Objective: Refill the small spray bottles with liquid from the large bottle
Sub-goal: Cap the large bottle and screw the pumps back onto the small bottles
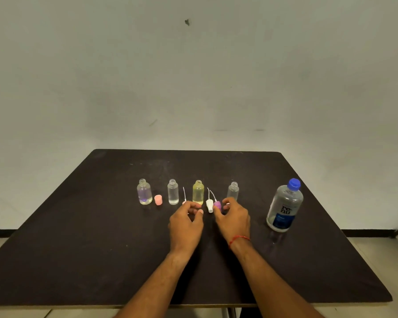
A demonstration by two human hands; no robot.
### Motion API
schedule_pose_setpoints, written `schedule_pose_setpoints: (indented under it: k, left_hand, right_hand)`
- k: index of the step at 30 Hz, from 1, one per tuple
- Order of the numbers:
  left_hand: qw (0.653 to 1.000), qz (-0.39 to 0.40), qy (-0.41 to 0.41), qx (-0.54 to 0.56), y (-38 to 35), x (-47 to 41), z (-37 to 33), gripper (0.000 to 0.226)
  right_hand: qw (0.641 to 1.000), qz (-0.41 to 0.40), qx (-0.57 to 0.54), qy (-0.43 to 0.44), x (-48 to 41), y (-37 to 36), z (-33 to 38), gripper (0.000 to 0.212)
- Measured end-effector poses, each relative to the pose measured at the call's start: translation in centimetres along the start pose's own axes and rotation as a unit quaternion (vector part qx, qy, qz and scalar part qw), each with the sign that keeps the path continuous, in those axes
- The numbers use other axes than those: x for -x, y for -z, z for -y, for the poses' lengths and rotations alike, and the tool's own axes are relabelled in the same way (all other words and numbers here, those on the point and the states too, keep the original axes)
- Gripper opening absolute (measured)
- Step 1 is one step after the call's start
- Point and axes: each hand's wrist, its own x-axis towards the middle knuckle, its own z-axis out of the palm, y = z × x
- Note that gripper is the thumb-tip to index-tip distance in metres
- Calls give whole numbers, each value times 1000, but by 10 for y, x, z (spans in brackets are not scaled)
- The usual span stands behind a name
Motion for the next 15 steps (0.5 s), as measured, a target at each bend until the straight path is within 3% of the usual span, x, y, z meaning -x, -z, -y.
schedule_pose_setpoints:
  k: [4, 15]
  left_hand:
    - [1000, 12, 4, -4, 2, 2, 5, 13]
    - [999, 42, 11, 20, -17, -8, -5, 14]
  right_hand:
    - [999, 10, 31, 5, -3, -7, 0, 9]
    - [1000, -11, 3, 26, 6, 7, -9, 15]
